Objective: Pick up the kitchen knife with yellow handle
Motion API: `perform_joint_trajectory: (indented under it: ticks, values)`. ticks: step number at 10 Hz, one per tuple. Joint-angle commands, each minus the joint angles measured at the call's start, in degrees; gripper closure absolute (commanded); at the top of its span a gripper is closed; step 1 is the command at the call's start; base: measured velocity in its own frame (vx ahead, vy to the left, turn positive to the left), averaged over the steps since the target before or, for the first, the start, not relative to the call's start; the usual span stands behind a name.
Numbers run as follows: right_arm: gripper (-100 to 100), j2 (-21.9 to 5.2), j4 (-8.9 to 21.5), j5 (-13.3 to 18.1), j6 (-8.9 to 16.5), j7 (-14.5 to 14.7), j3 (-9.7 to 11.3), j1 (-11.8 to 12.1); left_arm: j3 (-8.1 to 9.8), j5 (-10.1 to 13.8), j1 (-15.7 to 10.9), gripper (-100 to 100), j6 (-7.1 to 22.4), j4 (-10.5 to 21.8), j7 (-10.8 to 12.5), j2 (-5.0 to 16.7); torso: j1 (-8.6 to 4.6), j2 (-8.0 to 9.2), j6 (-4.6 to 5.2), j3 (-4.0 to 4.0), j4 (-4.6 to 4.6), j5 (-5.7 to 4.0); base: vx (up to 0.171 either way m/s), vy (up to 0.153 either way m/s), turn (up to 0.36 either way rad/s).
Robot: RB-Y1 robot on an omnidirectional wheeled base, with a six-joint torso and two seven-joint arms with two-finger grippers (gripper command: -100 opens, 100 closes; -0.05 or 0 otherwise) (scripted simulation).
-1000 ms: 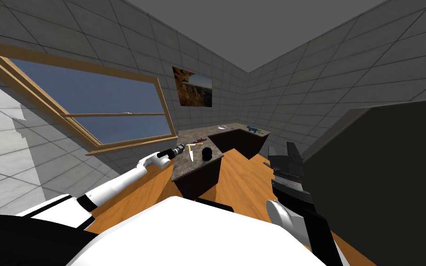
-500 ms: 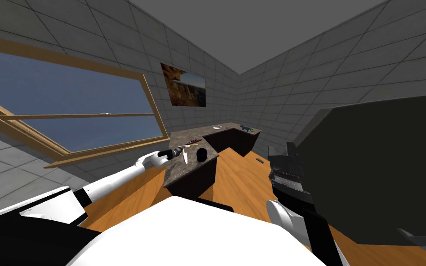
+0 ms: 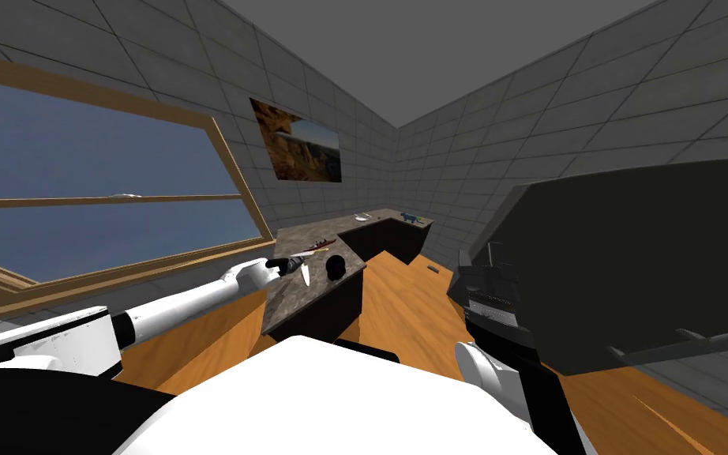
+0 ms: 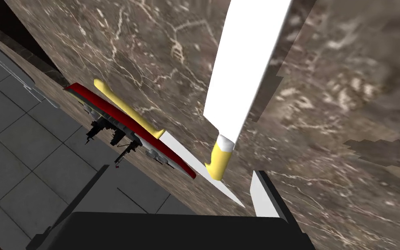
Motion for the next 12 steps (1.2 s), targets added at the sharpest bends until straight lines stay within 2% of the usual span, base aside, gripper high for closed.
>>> perform_joint_trajectory:
  ticks: [1,3,4,8,11,12]
  values:
    - [0,0.0,0.0,0.0,0.0,0.0,0.0,0.0,-1.39,-0.8,-1.0,-100,2.3,0.6,0.3,0.1,0.0,0.0,0.0,0.0,0.0,0.0,0.026,-0.022,-0.065]
    - [0,0.0,0.0,0.0,0.0,0.0,0.0,0.0,-5.01,-0.8,-1.9,-100,5.9,2.2,1.1,3.2,0.01,0.0,-0.01,0.0,0.0,0.01,0.031,-0.031,-0.191]
    - [0,0.0,0.0,0.0,0.0,0.0,0.0,0.0,-5.23,-0.8,-1.9,-100,5.9,2.2,1.1,3.2,-0.02,-0.03,0.0,-0.02,0.0,-0.01,0.025,-0.023,-0.091]
    - [0,0.0,0.0,0.0,0.0,0.0,0.0,0.0,-11.41,-0.6,-3.0,-100,11.4,4.6,2.2,7.6,-0.01,-0.02,-0.02,-0.01,0.0,0.0,0.033,-0.026,-0.172]
    - [0,0.0,0.0,0.0,0.0,0.0,0.0,0.0,-14.25,-0.3,-3.1,-100,13.7,5.7,2.6,9.3,0.05,0.04,-0.06,0.02,0.01,0.01,0.023,-0.017,-0.1]
    - [0,0.0,0.0,0.0,0.0,0.0,0.0,0.0,-13.67,-0.3,-3.1,-100,13.1,5.5,2.6,9.0,0.05,0.06,-0.06,0.04,0.02,0.01,0.008,-0.004,-0.013]
